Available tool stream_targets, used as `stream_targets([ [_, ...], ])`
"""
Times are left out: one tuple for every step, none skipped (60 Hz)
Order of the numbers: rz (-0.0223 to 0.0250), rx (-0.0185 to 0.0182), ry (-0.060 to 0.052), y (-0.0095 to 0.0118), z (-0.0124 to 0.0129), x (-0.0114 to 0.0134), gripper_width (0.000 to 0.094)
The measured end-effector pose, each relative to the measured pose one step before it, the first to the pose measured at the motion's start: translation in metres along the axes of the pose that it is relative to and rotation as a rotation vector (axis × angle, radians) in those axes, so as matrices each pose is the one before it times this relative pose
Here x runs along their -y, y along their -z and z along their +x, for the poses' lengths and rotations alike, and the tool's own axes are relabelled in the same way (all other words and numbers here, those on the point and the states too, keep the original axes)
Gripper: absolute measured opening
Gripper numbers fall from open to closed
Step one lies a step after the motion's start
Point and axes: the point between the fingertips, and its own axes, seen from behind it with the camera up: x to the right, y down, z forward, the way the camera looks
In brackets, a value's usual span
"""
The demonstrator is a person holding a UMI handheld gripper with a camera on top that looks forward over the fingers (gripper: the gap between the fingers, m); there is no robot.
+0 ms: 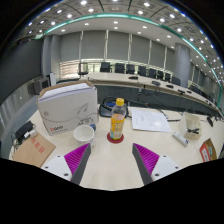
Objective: Pour water
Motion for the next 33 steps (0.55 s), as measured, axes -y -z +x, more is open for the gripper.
stream_targets([
  [-0.00756,-0.00610,-0.0021,0.01065,-0.00197,-0.00376,0.0858],
  [-0.00593,-0.00544,-0.0018,0.01025,-0.00408,-0.00381,0.0858],
  [-0.00432,-0.00391,-0.0024,0.01040,-0.00175,-0.00366,0.0858],
  [-0.00204,-0.00380,-0.0027,0.01014,-0.00081,-0.00409,0.0860],
  [-0.00351,-0.00514,-0.0023,0.00916,-0.00290,-0.00282,0.0858],
  [-0.00119,-0.00631,-0.0019,0.00949,0.00026,-0.00391,0.0858],
  [-0.00348,-0.00688,-0.0016,0.00853,-0.00076,-0.00361,0.0856],
  [-0.00388,-0.00563,-0.0007,0.00785,-0.00128,-0.00364,0.0856],
  [-0.00303,-0.00293,-0.0005,0.00774,-0.00131,-0.00306,0.0857],
  [-0.00089,-0.00103,-0.0008,0.00702,-0.00170,-0.00296,0.0859],
  [-0.00197,-0.00120,-0.0021,0.00738,-0.00180,-0.00216,0.0858],
  [-0.00077,-0.00329,-0.0036,0.00671,-0.00094,-0.00334,0.0859],
  [-0.00285,-0.00370,-0.0039,0.00634,-0.00115,-0.00279,0.0859],
  [-0.00204,-0.00186,-0.0029,0.00586,-0.00045,-0.00231,0.0858],
  [0.00043,0.00054,-0.0015,0.00528,-0.00131,-0.00196,0.0860],
  [0.00204,0.00173,-0.0004,0.00526,-0.00110,-0.00136,0.0859],
  [0.00229,0.00063,0.0004,0.00470,-0.00053,-0.00139,0.0860],
  [0.00091,-0.00050,0.0018,0.00432,-0.00046,-0.00179,0.0859],
  [-0.00064,-0.00106,0.0030,0.00506,-0.00030,-0.00188,0.0860],
  [0.00010,-0.00034,0.0030,0.00330,-0.00027,-0.00143,0.0859],
  [0.00030,-0.00045,0.0013,0.00345,0.00011,-0.00163,0.0859],
  [0.00095,-0.00121,0.0013,0.00319,0.00044,-0.00126,0.0858],
  [0.00303,-0.00255,0.0025,0.00291,0.00055,-0.00110,0.0857],
  [0.00420,-0.00304,0.0028,0.00271,0.00093,-0.00074,0.0857],
  [0.00112,-0.00232,0.0012,0.00261,0.00113,-0.00118,0.0857],
  [-0.00226,-0.00191,-0.0013,0.00277,0.00096,-0.00178,0.0858],
  [-0.00296,-0.00162,-0.0034,0.00254,0.00108,-0.00146,0.0856],
  [-0.00121,-0.00120,-0.0031,0.00233,0.00091,-0.00102,0.0858],
  [0.00114,-0.00149,-0.0017,0.00252,0.00087,-0.00068,0.0859],
  [0.00251,-0.00174,-0.0001,0.00236,0.00081,-0.00033,0.0858],
  [0.00319,-0.00086,0.0009,0.00237,0.00063,0.00024,0.0860],
  [0.00293,0.00039,0.0016,0.00205,0.00069,0.00114,0.0858],
  [0.00211,0.00397,0.0011,0.00137,-0.00007,0.00033,0.0857],
])
